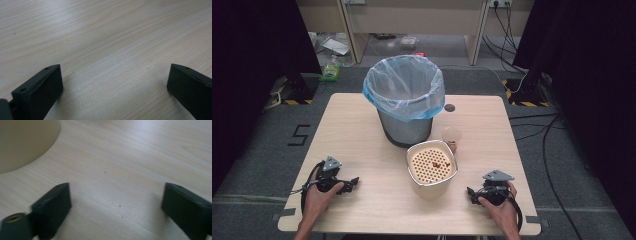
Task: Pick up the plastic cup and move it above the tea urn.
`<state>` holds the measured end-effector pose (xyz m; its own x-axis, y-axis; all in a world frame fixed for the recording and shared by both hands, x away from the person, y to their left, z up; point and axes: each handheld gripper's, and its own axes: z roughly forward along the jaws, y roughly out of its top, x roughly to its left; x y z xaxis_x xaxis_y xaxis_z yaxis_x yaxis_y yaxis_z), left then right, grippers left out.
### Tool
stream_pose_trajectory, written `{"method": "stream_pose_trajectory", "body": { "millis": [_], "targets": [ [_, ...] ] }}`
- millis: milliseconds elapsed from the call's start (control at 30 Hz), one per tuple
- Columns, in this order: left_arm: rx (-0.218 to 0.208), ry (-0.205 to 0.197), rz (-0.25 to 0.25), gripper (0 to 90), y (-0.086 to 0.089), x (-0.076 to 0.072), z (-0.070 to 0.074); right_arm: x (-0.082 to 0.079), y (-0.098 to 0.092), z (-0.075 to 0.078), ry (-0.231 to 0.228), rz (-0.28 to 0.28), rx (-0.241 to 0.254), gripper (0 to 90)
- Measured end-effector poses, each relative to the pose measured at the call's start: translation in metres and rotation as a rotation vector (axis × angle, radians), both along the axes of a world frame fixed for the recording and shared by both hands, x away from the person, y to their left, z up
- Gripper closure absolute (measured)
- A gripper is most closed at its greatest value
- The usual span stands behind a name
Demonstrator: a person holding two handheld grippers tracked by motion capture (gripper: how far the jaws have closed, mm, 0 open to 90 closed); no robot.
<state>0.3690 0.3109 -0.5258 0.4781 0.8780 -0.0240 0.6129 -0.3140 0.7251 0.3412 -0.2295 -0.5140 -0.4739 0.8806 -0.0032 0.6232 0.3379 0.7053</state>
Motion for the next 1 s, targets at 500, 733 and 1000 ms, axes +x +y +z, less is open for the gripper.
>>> {"method": "stream_pose_trajectory", "body": {
  "millis": [500,733,1000],
  "targets": [
    [0.0,-0.001,0.0,0.0,0.0,0.0,0.0,0.026,0.001,0.04,-0.077,-0.018,0.038,18.6],
    [-0.002,-0.001,0.001,0.0,0.0,0.0,0.0,0.056,0.0,0.061,-0.098,-0.043,0.054,25.0],
    [0.001,0.0,-0.001,0.0,0.0,0.0,0.0,0.086,0.008,0.086,-0.114,-0.036,0.048,32.8]
  ]
}}
